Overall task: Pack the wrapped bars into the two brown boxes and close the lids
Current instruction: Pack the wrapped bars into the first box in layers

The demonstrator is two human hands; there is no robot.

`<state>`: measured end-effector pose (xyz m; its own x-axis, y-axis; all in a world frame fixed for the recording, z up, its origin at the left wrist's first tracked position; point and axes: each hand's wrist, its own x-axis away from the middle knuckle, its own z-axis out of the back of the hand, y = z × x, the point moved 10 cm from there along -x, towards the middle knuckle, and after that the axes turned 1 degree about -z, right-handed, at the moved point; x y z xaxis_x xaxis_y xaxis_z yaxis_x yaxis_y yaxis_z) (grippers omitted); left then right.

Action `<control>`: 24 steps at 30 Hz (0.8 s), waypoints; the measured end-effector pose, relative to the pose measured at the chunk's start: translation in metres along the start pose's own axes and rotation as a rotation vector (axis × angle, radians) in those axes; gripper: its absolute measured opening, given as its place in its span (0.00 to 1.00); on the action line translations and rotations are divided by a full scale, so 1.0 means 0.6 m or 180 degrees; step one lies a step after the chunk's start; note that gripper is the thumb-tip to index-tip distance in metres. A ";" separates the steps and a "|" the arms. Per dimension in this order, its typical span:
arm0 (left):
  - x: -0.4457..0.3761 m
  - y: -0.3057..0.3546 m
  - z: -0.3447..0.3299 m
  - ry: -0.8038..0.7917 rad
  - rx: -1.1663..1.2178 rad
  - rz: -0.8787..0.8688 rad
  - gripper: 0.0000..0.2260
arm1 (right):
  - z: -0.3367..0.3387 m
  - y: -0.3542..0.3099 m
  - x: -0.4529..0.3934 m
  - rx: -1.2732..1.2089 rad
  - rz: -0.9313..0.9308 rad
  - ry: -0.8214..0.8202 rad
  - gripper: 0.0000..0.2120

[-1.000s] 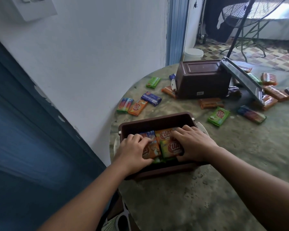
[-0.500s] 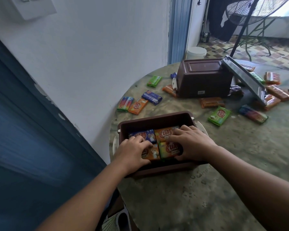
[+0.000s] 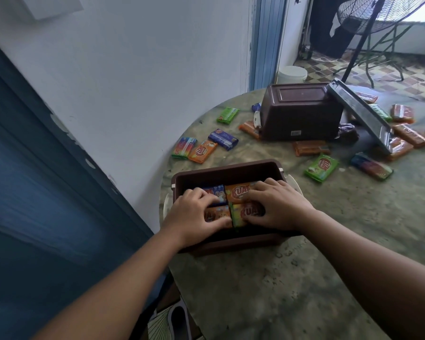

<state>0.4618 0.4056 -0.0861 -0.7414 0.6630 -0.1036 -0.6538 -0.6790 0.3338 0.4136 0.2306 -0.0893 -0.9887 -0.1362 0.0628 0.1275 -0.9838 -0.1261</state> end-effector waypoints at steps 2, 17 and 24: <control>0.002 -0.012 0.030 0.0503 0.0400 0.0140 0.24 | 0.010 0.009 -0.002 -0.0307 -0.0110 0.0156 0.31; -0.067 -0.150 0.010 0.0024 -0.0165 0.1446 0.15 | 0.029 0.075 -0.122 -0.0174 -0.0759 0.0195 0.15; -0.099 -0.174 0.020 -0.0045 -0.0252 0.1447 0.13 | 0.032 0.076 -0.151 -0.0204 -0.0648 0.0388 0.12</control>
<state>0.5759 0.4407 -0.1034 -0.9538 0.2962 0.0498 -0.2727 -0.9236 0.2696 0.5106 0.1959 -0.0815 -0.9962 0.0829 -0.0261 -0.0767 -0.9796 -0.1858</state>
